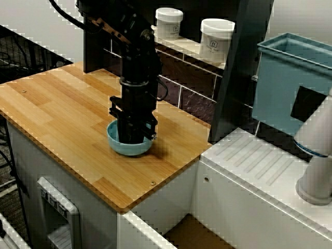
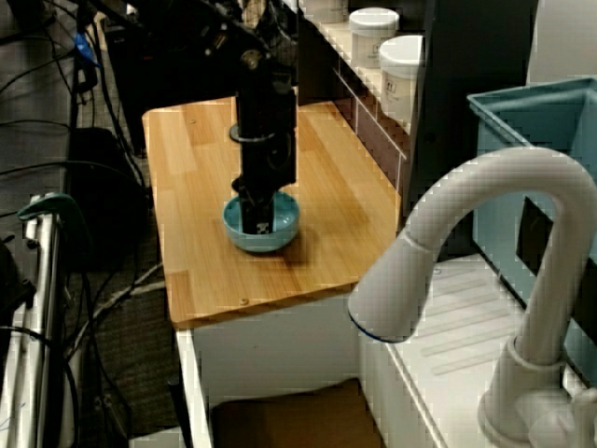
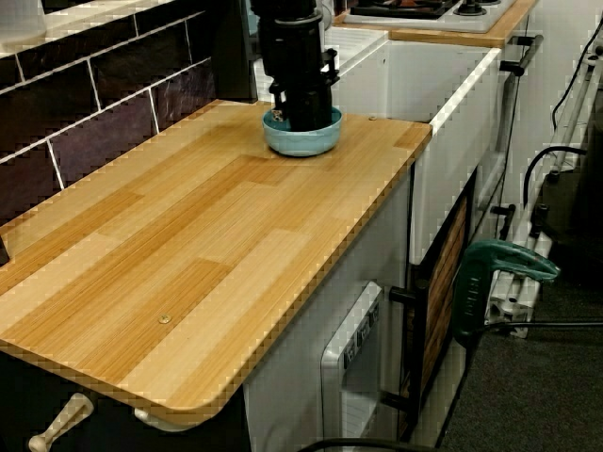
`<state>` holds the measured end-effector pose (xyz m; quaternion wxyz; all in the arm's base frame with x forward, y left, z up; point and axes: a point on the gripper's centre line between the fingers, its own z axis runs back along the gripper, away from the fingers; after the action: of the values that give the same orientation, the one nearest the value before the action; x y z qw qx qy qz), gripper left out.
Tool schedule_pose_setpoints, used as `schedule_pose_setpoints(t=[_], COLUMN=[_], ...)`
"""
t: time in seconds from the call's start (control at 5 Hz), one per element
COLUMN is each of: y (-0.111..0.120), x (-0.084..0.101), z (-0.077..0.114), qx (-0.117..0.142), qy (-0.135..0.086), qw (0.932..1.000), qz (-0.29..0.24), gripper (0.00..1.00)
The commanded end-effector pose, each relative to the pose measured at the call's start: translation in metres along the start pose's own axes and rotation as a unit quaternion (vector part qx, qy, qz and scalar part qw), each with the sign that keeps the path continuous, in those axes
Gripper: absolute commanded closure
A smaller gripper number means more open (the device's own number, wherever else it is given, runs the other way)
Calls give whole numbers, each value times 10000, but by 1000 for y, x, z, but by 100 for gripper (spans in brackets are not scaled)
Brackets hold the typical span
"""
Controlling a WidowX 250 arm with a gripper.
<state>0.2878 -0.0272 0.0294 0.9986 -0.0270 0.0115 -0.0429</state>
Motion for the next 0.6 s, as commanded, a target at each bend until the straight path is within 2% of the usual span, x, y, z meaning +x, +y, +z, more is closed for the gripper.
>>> schedule_pose_setpoints(t=[0.0,0.4], y=[5,15], x=[2,3], z=[28,18], qx=[-85,-28], qy=[-351,-325], qw=[9992,9993], qz=[143,202], gripper=[100,100])
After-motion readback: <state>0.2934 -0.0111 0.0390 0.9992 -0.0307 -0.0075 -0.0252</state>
